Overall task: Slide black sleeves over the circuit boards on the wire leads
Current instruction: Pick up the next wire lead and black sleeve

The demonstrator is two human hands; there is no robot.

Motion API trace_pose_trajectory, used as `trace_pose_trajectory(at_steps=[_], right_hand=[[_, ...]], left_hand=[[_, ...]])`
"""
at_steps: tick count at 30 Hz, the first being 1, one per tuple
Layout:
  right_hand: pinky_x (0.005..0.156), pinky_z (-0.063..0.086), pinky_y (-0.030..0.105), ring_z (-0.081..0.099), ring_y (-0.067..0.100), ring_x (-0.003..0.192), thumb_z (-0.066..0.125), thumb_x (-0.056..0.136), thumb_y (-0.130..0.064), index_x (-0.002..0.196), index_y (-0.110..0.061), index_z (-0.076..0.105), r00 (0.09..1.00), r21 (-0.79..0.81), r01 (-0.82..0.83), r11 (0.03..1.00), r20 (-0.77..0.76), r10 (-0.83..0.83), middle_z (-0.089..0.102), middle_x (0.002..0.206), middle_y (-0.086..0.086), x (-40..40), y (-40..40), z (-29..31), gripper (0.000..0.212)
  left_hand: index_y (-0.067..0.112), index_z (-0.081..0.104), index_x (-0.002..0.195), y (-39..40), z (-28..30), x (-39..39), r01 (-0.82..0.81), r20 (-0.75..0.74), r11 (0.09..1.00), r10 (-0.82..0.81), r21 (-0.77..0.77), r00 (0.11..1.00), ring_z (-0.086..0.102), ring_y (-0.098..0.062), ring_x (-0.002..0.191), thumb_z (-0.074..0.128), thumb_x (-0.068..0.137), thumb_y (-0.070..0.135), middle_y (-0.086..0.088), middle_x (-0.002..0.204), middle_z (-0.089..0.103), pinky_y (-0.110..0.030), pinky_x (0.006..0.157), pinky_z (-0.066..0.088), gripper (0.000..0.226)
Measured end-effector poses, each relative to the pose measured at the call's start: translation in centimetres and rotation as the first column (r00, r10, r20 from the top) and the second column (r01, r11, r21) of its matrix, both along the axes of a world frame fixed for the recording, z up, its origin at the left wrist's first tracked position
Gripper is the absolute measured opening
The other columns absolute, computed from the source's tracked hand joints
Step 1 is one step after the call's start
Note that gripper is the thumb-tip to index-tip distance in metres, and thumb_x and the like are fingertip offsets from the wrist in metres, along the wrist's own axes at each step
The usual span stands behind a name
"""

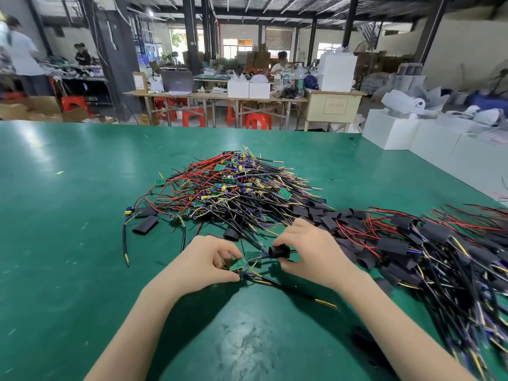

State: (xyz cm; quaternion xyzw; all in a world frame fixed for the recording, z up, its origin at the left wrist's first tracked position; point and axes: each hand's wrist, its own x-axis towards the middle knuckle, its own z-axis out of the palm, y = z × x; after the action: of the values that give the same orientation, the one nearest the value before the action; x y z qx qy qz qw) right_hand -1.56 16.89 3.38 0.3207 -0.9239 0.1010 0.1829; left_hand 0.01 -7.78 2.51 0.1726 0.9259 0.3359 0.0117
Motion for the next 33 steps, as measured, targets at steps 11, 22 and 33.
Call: trace_pose_trajectory(at_steps=[11,22,33], right_hand=[[0.086,0.046,0.029,0.059,0.019,0.093,0.073,0.080,-0.013,0.104,-0.013,0.069,0.988,-0.328,-0.154,0.932,-0.033,0.152,0.067,0.097,-0.004,1.4,-1.3,-0.3,0.024],[0.084,0.044,0.012,0.060,0.007,0.092,0.070,0.086,-0.013,0.116,-0.010,0.068,0.981,-0.447,-0.140,0.884,0.057,0.184,0.065,0.103,-0.001,2.1,-0.1,0.0,0.030],[0.073,0.038,0.005,0.058,0.007,0.081,0.063,0.089,-0.008,0.111,-0.008,0.071,0.977,-0.400,-0.126,0.908,0.110,0.184,0.069,0.097,0.003,2.0,0.5,-0.1,0.023]], left_hand=[[0.017,0.073,0.094,1.7,0.0,0.1,0.043,-0.012,0.857,-0.043,0.513,0.999,0.070,-0.016,0.079,0.073,0.084,0.014,-0.002,0.086,0.075,-0.028,0.079,0.055,0.010],[0.030,0.074,0.104,2.3,-0.5,0.2,0.131,-0.057,0.800,-0.121,0.585,0.991,0.068,-0.012,0.096,0.075,0.082,0.016,-0.001,0.103,0.073,-0.023,0.088,0.052,0.026],[0.025,0.071,0.098,3.2,-1.9,-0.2,0.061,-0.123,0.850,0.004,0.523,0.992,0.070,-0.016,0.086,0.078,0.078,0.004,0.002,0.091,0.074,-0.025,0.083,0.054,0.029]])
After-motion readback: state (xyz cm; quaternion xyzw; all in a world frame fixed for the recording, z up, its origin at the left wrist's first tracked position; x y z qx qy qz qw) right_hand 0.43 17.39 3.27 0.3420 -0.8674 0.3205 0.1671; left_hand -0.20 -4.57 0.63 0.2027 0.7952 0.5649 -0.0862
